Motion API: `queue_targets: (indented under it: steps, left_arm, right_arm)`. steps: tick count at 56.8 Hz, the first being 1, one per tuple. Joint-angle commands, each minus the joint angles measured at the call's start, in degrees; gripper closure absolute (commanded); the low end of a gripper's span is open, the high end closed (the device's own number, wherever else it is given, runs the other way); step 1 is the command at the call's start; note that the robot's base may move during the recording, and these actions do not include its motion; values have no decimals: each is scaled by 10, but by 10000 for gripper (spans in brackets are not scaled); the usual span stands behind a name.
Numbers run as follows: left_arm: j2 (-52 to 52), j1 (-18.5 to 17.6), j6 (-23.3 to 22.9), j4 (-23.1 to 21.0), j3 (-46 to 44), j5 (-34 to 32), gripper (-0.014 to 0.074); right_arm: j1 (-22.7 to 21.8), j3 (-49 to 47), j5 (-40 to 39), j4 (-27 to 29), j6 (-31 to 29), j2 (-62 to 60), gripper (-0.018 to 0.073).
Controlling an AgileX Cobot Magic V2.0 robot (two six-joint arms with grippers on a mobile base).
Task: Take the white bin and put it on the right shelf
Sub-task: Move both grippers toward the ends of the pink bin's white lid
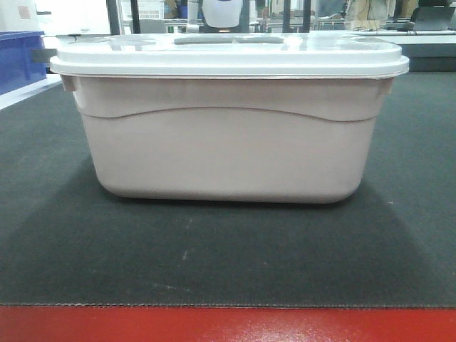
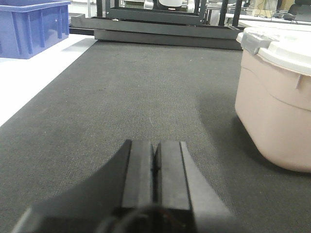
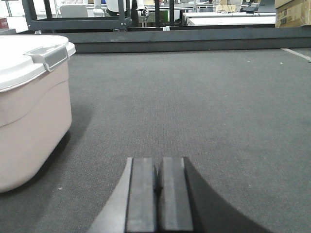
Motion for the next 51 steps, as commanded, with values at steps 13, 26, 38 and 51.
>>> queue_targets:
  steps: [13,26,38,51]
  left_arm:
    - [-7,-2,-1,-1,7,-47,714]
    - [-7,-2,-1,-1,7,-47,714]
    - [-7,-2,-1,-1,7,-49,714]
    - [-7,-2,-5,-17,7,-73,713]
  right_arm:
    - [-2,-14,-49,1,0,-12,489]
    - [-2,-14,-49,1,0,-12,489]
    - [-2,-14,-54,1,0,-12,489]
    - [-2,-14,-60,1,0,-12,489]
